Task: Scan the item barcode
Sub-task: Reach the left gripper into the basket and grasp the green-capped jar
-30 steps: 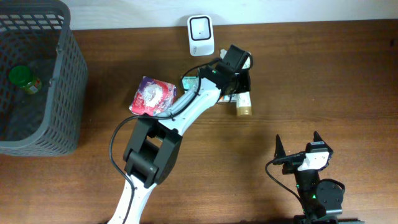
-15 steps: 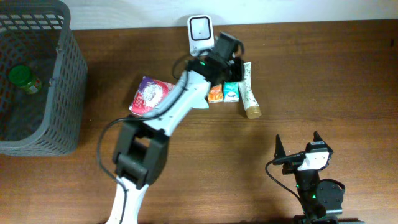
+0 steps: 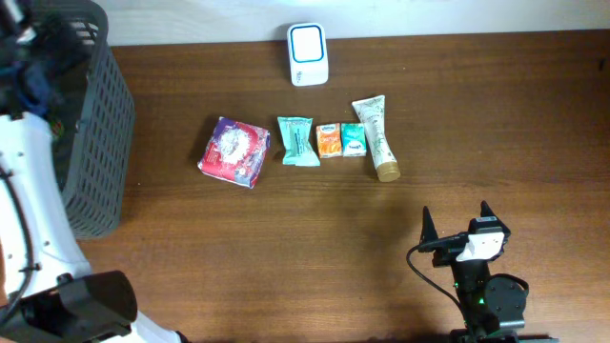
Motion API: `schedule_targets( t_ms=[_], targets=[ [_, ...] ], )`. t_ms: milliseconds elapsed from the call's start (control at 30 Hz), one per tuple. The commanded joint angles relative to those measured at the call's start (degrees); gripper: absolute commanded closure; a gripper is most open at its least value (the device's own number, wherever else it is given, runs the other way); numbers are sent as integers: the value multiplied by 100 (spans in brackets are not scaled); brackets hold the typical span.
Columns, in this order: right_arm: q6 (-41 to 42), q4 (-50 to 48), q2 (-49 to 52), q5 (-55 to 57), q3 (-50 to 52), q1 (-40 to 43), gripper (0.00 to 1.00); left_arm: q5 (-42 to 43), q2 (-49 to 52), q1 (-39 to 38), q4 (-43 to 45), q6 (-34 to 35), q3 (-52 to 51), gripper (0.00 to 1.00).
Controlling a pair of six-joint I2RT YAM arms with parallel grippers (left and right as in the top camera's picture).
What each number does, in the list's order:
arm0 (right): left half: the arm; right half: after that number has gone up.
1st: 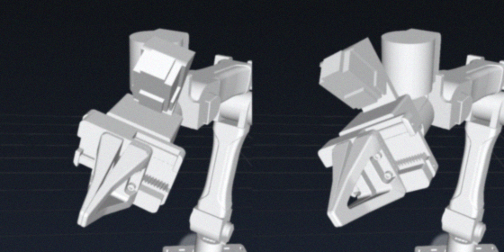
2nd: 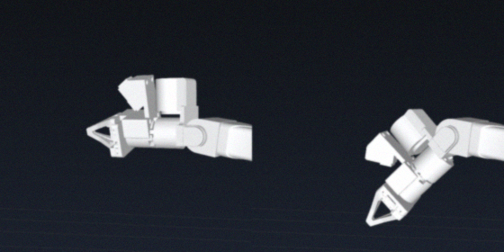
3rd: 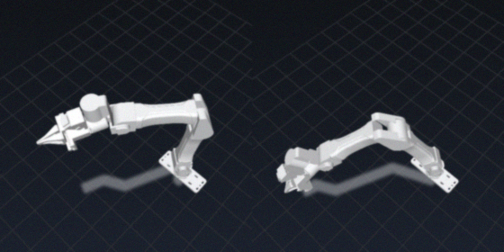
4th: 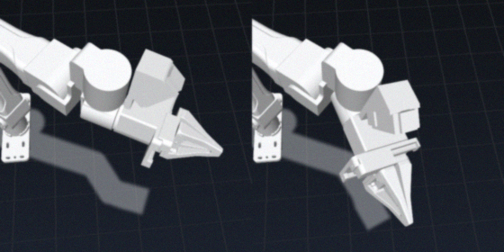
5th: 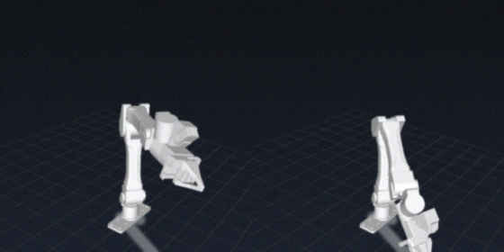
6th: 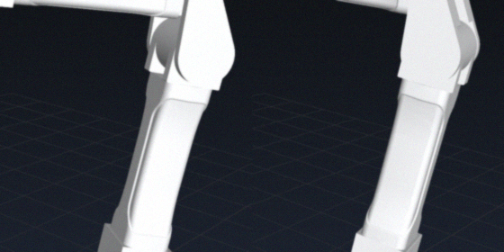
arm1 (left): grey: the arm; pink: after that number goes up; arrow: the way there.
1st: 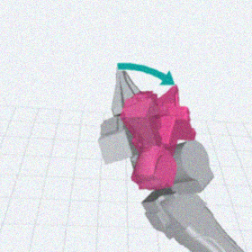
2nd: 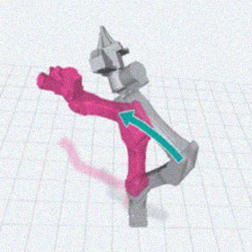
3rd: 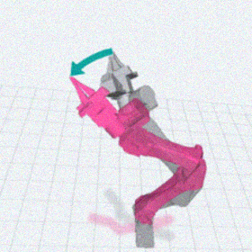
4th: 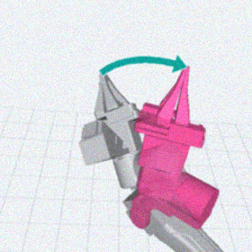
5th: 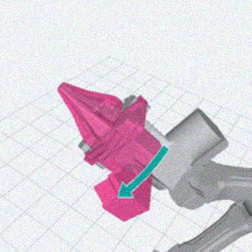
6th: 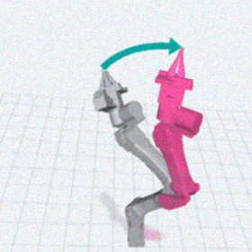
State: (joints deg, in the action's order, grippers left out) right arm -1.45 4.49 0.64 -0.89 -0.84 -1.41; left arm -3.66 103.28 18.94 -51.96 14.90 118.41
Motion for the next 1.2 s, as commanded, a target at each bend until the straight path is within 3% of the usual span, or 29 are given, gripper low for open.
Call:
schedule_targets(
  t_ms=[0, 67, 100, 167, 233, 333, 667, 833, 1000, 1167],
  targets=[
    [66, 7, -33, 31, 52, 20, 1, -221, 365, 564, -238, -118, 13, 9],
    [66, 7, -33, 31, 52, 20, 1, -221, 573, 732, -345, -136, 13, 7],
    [66, 9, -33, 31, 52, 20, 1, -223, 717, 791, -350, -133, 13, 1],
    [66, 7, -33, 31, 52, 20, 1, -321, 1001, 852, -297, -131, 13, 1],
    [66, 7, -33, 33, 52, 20, 1, -1091, 1377, 861, -114, -129, 13, 1],
    [66, 9, -33, 31, 52, 20, 1, -1419, 1670, 861, 133, -131, 13, 1],
    [66, 9, -33, 33, 52, 20, 1, -1322, 2542, 874, 1235, -129, 13, 1],
    [66, 7, -33, 31, 52, 20, 1, -1204, 2892, 935, 1405, -9, 13, 1],
    [66, 9, -33, 31, 52, 20, 1, -289, 3086, 1176, 1335, 155, 13, 1],
    [66, 9, -33, 31, 52, 20, 1, -319, 3093, 1252, 1447, 151, 13, 0]
  ],
)
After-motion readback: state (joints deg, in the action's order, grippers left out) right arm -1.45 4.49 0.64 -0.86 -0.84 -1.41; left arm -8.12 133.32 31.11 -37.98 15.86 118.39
